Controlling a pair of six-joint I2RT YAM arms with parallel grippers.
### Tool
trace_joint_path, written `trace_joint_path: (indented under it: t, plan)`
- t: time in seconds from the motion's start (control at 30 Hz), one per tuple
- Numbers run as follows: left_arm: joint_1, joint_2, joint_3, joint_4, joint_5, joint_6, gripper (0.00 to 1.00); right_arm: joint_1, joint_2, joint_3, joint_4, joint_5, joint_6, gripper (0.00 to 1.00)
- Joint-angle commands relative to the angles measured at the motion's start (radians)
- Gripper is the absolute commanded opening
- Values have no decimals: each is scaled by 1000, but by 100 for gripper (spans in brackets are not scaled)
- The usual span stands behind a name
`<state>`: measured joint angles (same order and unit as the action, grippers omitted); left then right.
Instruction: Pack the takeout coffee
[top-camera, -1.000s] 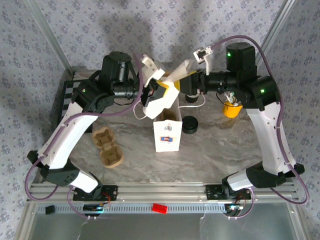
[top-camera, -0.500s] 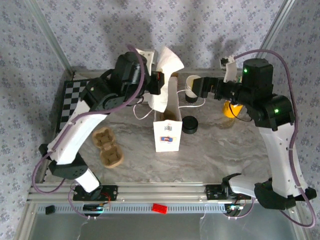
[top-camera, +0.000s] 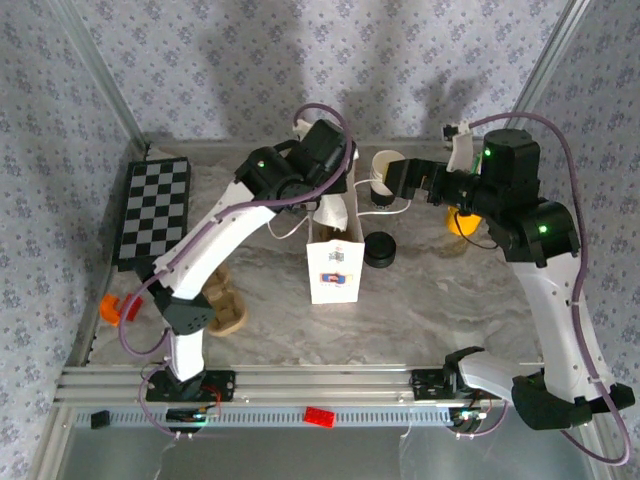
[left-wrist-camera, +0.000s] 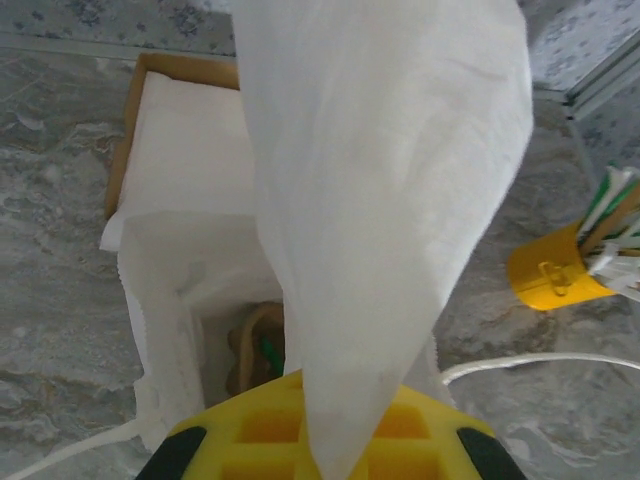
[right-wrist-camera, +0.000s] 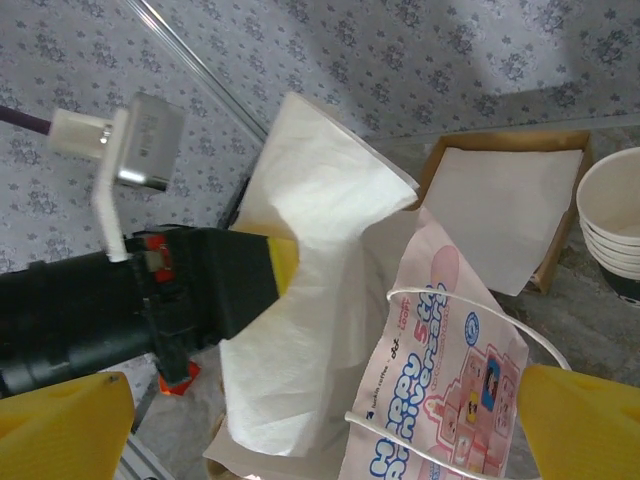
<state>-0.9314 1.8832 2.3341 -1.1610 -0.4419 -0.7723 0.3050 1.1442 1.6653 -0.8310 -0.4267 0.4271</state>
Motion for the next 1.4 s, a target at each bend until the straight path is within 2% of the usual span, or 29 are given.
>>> trace_joint_path:
  t: [0.0,0.23,0.37,0.43,0.53,0.8,0.93,1.0,1.07,1.1,1.23,1.37]
  plan:
    - [-13,14,39,-69,-88,-56,0,-13,-24,-10,31,-26,10,100]
    - [-39,40,21,-107,-101,-93,0,-30,-33,-25,41,-46,7,100]
    - [-42,32,11,-124,-104,-117,18,-37,-38,-35,51,-58,15,100]
    - [-46,19,9,-109,-97,-113,22,-40,-40,-40,56,-64,18,100]
    - [-49,-2,11,-60,-66,-82,34,-45,-38,-44,61,-70,25,100]
    - [-47,-1,37,-9,-73,18,52,-54,-44,-48,73,-69,38,100]
    - [-36,37,54,26,-60,75,52,-57,-44,-53,81,-73,49,100]
    - [-20,57,67,4,-63,58,42,-59,-44,-56,85,-76,54,100]
    - [-13,62,83,-41,-70,17,27,-58,-44,-58,85,-79,56,100]
    - [-17,56,77,-47,-76,7,25,-58,-44,-58,82,-81,54,100]
    - [-29,12,-6,-36,-68,-26,24,-62,-50,-68,89,-82,56,100]
    - [-26,-6,-59,-37,-59,-47,28,-63,-49,-70,91,-87,56,100]
